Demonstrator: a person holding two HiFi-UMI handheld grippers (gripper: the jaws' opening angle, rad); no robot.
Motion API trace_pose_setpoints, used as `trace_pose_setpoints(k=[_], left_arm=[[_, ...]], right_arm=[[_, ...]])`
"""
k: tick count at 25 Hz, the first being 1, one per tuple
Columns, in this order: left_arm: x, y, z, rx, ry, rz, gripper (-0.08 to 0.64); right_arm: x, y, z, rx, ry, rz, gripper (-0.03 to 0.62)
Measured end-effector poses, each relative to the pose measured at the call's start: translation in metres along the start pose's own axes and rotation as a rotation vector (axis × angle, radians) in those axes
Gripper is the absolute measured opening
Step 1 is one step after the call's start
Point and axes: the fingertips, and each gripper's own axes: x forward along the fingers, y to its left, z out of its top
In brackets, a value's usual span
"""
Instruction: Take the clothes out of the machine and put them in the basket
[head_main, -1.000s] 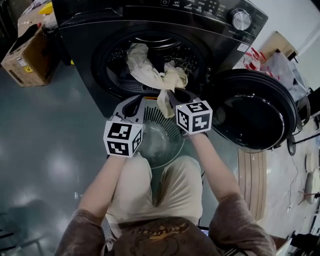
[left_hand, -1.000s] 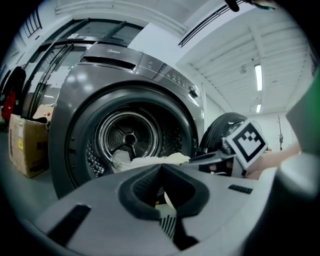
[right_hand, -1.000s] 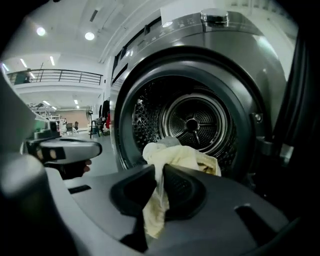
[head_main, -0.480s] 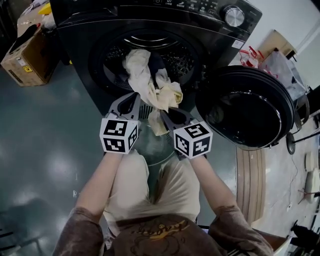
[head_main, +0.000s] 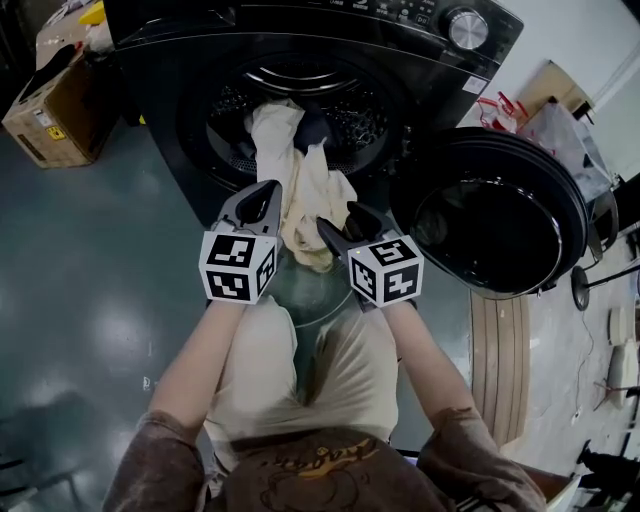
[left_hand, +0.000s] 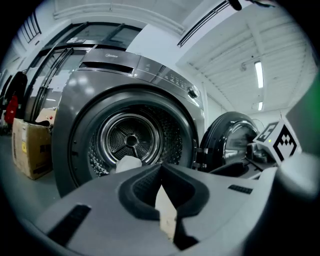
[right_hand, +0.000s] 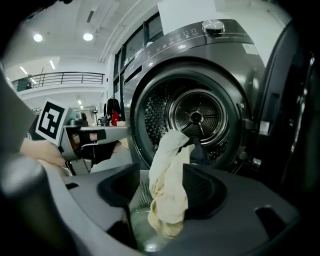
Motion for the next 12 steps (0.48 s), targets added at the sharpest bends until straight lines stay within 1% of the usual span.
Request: trace_pose_setpoints(k=[5, 8, 12], left_arm=[[0.0, -0.002, 0.0, -0.022, -0.001, -0.012, 0.006], [-0.002, -0.001, 0.0, -0.042, -0.002, -0.015, 0.006], [-0.005, 0.004, -0.001, -0.058, 0.004, -0.014, 0.006]], right_arm=[[0.03, -0.01, 0.004, -0.003, 0.003, 0.009, 0.269], [0.062, -0.016, 0.009, -0.001, 0.012, 0.014, 0.293], [0.11, -0.025, 0.024, -0.016, 0.006, 0.006, 0.304]])
